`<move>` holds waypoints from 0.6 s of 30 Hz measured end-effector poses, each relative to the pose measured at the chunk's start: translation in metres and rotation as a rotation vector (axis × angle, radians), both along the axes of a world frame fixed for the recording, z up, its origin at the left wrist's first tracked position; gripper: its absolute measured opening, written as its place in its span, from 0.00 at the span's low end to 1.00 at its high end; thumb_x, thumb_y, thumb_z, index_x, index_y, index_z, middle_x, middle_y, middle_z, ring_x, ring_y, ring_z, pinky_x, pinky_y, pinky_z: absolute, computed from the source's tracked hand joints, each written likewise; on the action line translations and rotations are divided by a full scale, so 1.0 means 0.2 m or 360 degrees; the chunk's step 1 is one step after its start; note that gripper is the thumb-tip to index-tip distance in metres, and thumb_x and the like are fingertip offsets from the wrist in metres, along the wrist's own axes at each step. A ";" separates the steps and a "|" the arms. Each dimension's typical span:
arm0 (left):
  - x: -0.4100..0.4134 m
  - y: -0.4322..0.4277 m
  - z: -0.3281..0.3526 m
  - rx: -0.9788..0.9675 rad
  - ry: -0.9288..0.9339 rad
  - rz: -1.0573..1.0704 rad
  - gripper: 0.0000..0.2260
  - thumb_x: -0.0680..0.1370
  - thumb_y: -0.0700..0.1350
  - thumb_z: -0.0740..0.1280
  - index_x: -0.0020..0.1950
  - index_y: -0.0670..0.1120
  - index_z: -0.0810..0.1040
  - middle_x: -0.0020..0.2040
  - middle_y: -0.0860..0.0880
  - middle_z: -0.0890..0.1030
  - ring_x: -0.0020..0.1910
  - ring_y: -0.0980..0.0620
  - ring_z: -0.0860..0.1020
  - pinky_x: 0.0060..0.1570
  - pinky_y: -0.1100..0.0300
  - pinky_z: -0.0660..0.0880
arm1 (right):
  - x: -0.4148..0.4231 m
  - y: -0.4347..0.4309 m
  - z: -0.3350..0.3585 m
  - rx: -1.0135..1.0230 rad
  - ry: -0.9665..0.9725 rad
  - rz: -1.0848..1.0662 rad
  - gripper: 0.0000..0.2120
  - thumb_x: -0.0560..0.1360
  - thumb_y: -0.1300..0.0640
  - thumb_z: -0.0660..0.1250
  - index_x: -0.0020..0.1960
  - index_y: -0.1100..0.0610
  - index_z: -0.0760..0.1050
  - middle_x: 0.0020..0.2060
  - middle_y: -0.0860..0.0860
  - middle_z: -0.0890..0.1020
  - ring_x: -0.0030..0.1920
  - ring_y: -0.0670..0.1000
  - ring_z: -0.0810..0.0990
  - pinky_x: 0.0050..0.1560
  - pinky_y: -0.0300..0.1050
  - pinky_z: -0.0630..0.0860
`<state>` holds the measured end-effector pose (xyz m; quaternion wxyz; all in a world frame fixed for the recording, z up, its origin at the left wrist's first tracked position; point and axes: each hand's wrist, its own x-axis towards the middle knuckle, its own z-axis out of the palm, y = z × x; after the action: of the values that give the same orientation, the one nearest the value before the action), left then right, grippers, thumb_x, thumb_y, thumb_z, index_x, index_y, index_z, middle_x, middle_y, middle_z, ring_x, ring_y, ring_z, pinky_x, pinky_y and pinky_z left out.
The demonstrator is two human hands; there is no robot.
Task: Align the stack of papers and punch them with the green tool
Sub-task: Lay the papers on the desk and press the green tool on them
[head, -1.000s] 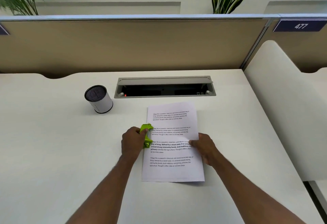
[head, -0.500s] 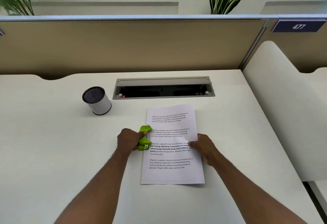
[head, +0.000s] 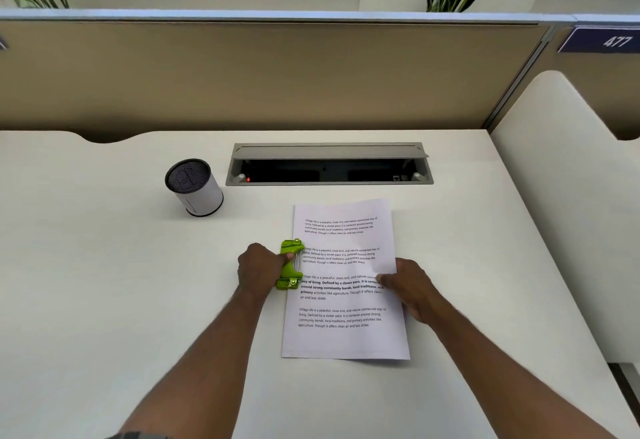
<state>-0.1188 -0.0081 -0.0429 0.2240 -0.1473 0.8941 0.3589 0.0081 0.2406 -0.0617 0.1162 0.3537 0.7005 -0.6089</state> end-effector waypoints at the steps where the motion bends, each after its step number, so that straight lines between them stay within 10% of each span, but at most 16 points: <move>1: 0.01 0.01 0.01 -0.0003 0.0009 0.0005 0.21 0.63 0.57 0.76 0.37 0.41 0.74 0.42 0.37 0.84 0.41 0.38 0.83 0.39 0.54 0.79 | 0.00 0.00 0.00 0.0004 0.0001 0.0005 0.13 0.68 0.64 0.68 0.52 0.57 0.81 0.48 0.54 0.86 0.48 0.56 0.85 0.54 0.59 0.81; 6: 0.06 0.06 0.11 -0.0014 0.0015 -0.0047 0.19 0.72 0.53 0.71 0.31 0.42 0.68 0.37 0.43 0.79 0.48 0.39 0.80 0.38 0.58 0.68 | 0.00 -0.01 0.03 -0.0014 -0.0019 0.0001 0.14 0.67 0.64 0.68 0.52 0.57 0.81 0.48 0.55 0.86 0.48 0.57 0.85 0.54 0.59 0.81; 11: 0.08 0.08 0.15 0.0005 0.0000 -0.0143 0.16 0.75 0.53 0.67 0.42 0.38 0.75 0.49 0.38 0.82 0.51 0.39 0.80 0.44 0.57 0.71 | 0.00 -0.02 0.05 -0.0078 -0.0039 -0.0050 0.16 0.67 0.65 0.67 0.54 0.60 0.80 0.49 0.57 0.85 0.48 0.59 0.85 0.53 0.60 0.81; 18: 0.06 0.06 0.15 0.0073 -0.0034 -0.0181 0.17 0.72 0.54 0.69 0.35 0.40 0.73 0.40 0.39 0.79 0.49 0.38 0.81 0.48 0.50 0.78 | 0.03 0.00 0.08 -0.0160 -0.0051 -0.0141 0.14 0.67 0.66 0.68 0.52 0.61 0.79 0.51 0.59 0.84 0.50 0.60 0.84 0.53 0.62 0.80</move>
<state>-0.1066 0.0047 -0.0136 0.2568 -0.0949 0.8901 0.3643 0.0140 0.2410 -0.0453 0.1180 0.3877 0.6508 -0.6420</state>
